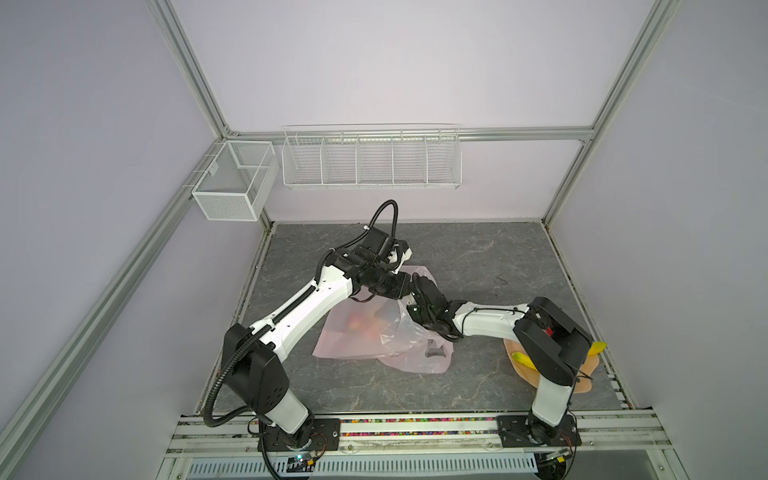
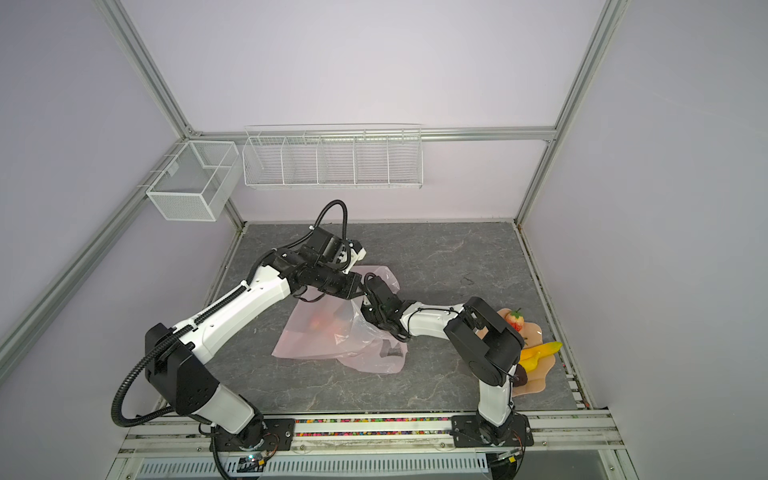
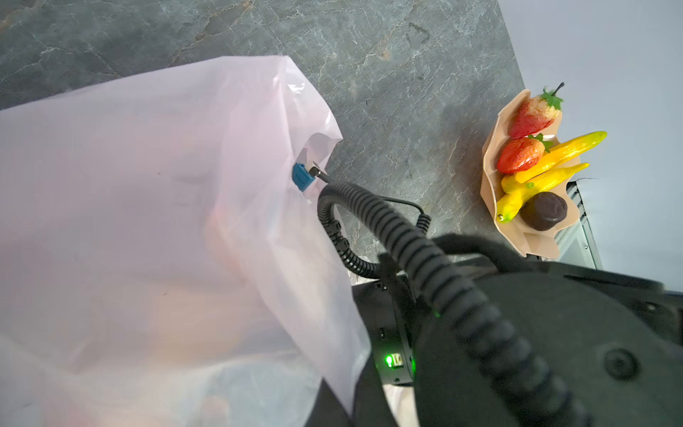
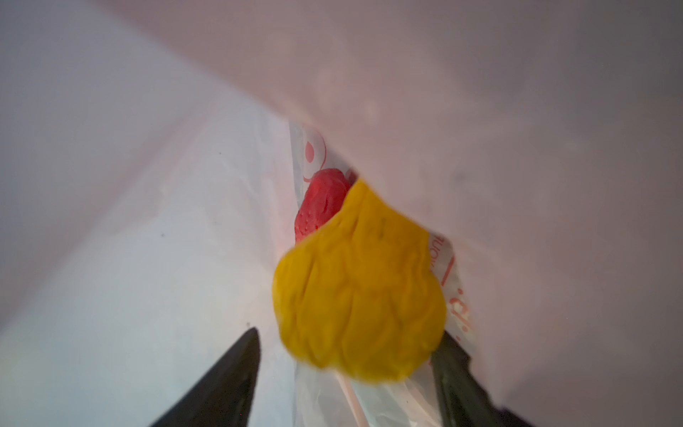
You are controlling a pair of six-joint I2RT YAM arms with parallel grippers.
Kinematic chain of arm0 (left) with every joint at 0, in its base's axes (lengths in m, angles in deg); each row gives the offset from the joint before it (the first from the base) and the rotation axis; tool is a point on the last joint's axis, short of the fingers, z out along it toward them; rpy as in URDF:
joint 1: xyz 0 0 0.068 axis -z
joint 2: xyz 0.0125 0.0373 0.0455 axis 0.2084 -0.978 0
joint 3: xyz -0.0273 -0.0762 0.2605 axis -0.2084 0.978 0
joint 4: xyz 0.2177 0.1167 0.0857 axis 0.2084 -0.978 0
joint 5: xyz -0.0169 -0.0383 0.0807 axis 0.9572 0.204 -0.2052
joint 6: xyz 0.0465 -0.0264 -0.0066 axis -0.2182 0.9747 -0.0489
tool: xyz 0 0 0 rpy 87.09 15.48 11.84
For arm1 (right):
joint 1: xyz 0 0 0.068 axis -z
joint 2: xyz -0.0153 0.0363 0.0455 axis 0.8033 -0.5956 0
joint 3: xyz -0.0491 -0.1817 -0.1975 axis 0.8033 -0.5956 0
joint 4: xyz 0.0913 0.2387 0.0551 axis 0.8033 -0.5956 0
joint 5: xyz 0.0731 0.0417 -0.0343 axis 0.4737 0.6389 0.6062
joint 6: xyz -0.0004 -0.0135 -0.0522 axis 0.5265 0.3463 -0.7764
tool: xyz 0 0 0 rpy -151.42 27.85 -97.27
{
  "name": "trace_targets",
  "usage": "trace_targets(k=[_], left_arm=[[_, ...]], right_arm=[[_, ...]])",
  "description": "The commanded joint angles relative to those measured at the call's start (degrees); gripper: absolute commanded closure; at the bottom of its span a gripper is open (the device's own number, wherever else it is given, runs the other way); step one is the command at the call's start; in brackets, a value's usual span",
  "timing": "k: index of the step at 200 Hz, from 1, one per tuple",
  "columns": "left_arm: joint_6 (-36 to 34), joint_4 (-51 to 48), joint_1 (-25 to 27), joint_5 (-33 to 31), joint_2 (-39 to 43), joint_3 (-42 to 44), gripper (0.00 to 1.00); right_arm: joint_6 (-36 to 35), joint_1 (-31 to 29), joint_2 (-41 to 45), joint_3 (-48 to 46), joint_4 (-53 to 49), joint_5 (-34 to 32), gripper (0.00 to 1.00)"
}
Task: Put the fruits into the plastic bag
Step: 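Lower the yellow pear into the bag opening held by the left gripper and release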
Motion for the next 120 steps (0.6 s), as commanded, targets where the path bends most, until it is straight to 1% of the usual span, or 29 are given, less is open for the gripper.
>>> trace_targets(k=[1,19,52,87,120], left_arm=[[0.1,0.2,-0.2,-0.2,1.8,0.7,1.0],[-0.1,0.2,-0.2,-0.4,1.7,0.7,1.0],[-0.1,0.2,-0.3,-0.7,1.4,0.9,1.0],[-0.2,0.1,-0.3,-1.2,1.0,0.8,1.0],[-0.2,0.0,-0.7,-1.4,0.7,0.8,1.0]], right_arm=[[0.3,-0.3,1.8,-0.2,-2.6,-0.3,0.14],[-0.7,-0.1,4.3,-1.3,-4.7,-1.0,0.1],[-2.6,0.6,9.0,-2.7,-9.2,-1.6,0.06],[-4.7,1.0,13.4,-3.5,-17.0,-3.3,0.04],[-5.8,1.5,17.0,-4.4,-26.5,-4.9,0.03]])
